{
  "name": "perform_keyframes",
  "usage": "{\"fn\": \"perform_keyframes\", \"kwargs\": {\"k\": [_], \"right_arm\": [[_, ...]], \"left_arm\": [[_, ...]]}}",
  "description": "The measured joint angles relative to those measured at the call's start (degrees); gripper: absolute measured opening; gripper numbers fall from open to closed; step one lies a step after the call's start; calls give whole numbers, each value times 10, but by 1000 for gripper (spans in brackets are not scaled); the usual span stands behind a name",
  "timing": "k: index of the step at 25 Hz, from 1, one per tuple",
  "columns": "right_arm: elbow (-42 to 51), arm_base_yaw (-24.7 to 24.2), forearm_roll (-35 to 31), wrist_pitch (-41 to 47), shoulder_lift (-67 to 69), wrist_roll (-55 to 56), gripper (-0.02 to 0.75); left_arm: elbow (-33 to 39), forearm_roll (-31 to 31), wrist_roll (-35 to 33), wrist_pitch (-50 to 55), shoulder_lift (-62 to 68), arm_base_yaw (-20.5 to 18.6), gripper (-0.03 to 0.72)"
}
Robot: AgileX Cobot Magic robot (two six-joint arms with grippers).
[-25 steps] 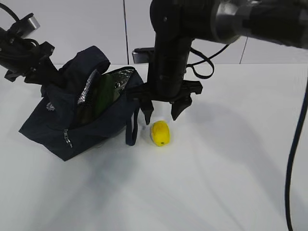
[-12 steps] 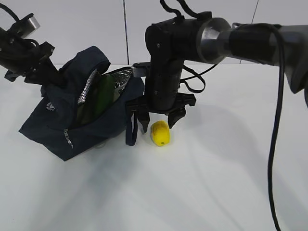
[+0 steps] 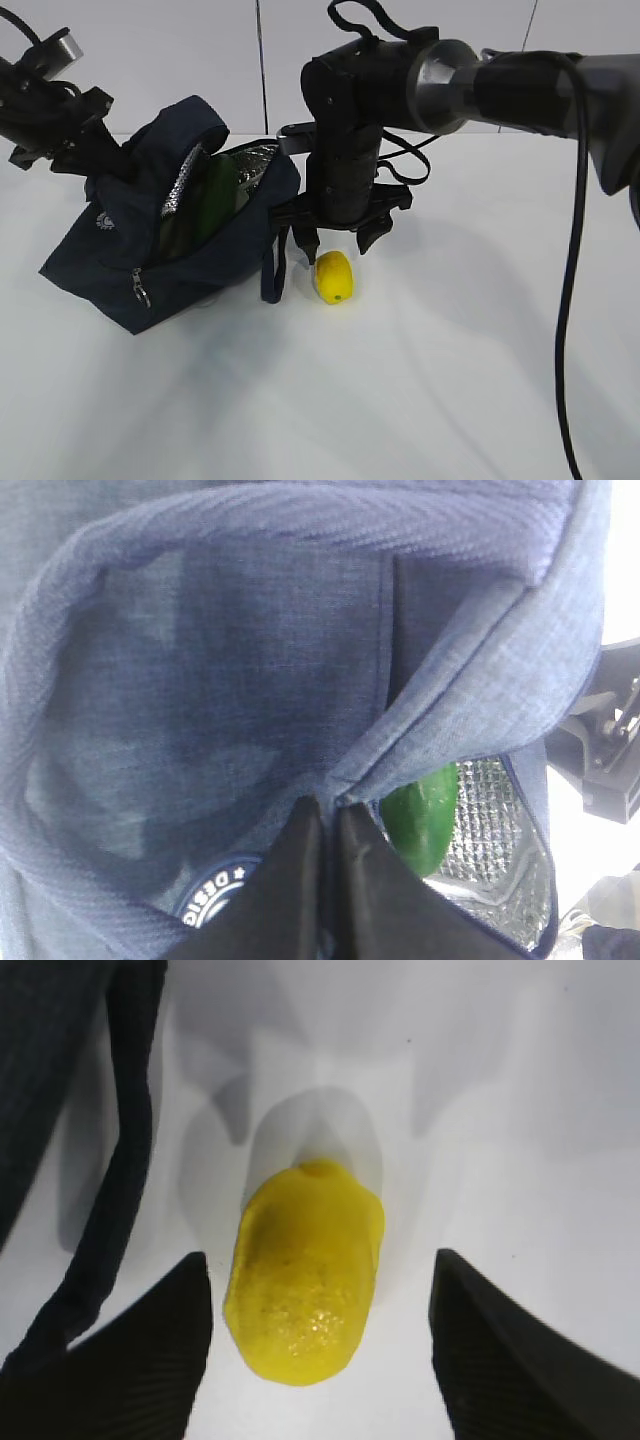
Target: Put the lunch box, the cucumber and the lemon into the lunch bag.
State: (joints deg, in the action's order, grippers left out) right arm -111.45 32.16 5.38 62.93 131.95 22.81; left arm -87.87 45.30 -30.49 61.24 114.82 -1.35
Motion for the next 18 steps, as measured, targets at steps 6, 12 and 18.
{"fn": "perform_keyframes", "kwargs": {"k": [6,12,18], "right_arm": [[0,0,-6,-9,0,1,506],[0,0,-10,-22,6,1,505],[0,0,-12,-26,22,2,459]], "left_arm": [[0,0,0,-2,0,0,-9],[0,0,0,-3,0,0,-9],[0,0,0,-3,0,0,-8]]}}
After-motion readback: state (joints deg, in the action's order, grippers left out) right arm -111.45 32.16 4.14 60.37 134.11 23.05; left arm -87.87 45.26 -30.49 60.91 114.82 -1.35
